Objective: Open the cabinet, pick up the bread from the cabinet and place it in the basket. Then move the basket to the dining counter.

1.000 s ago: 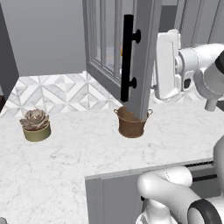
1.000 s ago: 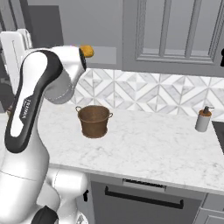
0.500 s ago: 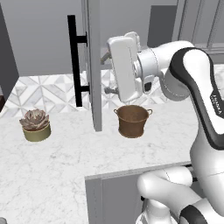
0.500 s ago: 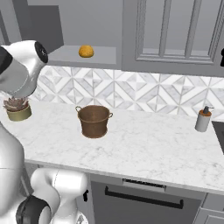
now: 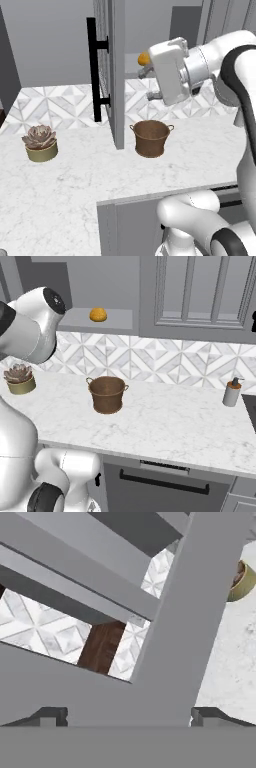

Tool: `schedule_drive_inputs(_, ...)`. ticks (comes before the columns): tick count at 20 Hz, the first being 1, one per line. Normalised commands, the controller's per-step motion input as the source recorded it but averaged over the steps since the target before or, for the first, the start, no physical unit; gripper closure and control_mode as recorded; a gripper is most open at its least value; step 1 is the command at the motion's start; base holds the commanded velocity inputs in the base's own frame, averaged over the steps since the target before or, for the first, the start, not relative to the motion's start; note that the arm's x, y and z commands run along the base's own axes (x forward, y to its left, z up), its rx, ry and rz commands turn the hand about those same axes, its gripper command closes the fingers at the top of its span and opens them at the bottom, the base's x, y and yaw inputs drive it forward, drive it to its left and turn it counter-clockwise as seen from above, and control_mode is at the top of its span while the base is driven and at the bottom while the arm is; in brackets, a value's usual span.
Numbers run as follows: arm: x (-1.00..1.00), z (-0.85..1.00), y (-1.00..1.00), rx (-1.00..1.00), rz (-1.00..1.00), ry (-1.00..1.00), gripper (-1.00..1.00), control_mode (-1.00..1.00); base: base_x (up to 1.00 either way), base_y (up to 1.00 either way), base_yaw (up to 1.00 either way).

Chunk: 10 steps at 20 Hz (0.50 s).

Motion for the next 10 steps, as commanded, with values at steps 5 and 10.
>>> schedule_drive_inputs(5, 0.00, -0.04, -0.93, -0.20, -0.05, -0.48, -1.00, -1.00, 0.00, 0.00, 0.00)
schedule_drive_inputs(10, 0.21, -0.03, -0.72, -0.25, -0.14, -0.46, -1.00, -1.00, 0.00, 0.00, 0.00)
